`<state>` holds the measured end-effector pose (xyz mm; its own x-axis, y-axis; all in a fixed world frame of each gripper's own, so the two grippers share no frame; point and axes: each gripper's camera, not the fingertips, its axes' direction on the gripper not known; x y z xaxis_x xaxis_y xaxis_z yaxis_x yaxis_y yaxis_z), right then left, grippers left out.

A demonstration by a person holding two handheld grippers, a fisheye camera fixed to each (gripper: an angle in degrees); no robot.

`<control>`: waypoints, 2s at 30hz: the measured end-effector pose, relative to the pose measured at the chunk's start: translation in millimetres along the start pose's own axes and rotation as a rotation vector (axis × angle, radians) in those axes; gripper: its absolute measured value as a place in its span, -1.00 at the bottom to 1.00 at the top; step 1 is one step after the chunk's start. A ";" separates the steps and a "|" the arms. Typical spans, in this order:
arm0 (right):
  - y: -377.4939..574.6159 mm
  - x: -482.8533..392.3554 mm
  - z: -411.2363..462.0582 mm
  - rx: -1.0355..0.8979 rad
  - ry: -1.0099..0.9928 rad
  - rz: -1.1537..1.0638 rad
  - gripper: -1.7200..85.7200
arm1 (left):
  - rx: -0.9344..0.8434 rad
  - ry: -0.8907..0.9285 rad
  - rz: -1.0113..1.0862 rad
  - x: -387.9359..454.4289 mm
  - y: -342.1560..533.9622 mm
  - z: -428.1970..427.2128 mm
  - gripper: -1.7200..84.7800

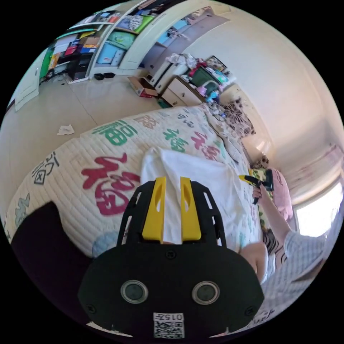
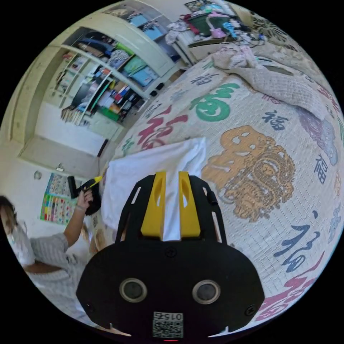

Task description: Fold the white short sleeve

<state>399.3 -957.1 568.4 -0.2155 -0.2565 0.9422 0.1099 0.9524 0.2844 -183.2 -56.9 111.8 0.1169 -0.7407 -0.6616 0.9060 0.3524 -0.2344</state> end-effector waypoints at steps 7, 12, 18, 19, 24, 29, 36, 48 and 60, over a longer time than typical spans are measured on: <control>114.3 -50.9 49.2 -0.301 -0.072 -0.208 -0.82 | -0.209 0.103 0.086 51.6 112.3 18.4 -0.75; 142.6 -81.2 88.6 -0.358 0.159 -0.294 -0.96 | -0.155 0.156 -0.039 56.2 131.2 44.5 -0.79; 165.2 -128.3 84.4 -0.227 0.276 -0.423 -0.90 | -0.146 0.089 0.009 75.9 142.9 36.7 -0.79; 170.7 -139.1 86.1 -0.191 0.342 -0.470 -0.84 | -0.181 0.008 0.073 86.1 148.5 32.3 -0.75; 179.0 -159.9 137.7 -0.300 0.489 -0.540 -0.80 | -0.245 -0.279 0.302 119.7 174.3 34.9 -0.73; 194.1 -178.5 167.5 -0.324 0.577 -0.597 -0.97 | -0.233 -0.328 0.308 118.5 184.5 41.8 -0.87; 217.1 -190.9 166.3 -0.366 0.539 -0.654 -0.98 | -0.243 -0.194 0.249 105.1 204.1 7.3 -0.97; 204.9 -188.2 179.9 -0.367 0.276 -0.404 -0.75 | -0.276 -0.077 0.083 79.7 243.8 -22.2 -0.79; 134.4 -188.4 259.0 -0.217 0.161 -0.049 -0.88 | -0.086 0.043 -0.119 65.7 234.2 16.5 -0.86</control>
<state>203.4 -738.1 383.2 -0.0705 -0.3413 0.9373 0.3124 0.8848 0.3457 43.3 -32.5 25.1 -0.0087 -0.7560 -0.6545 0.8741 0.3122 -0.3722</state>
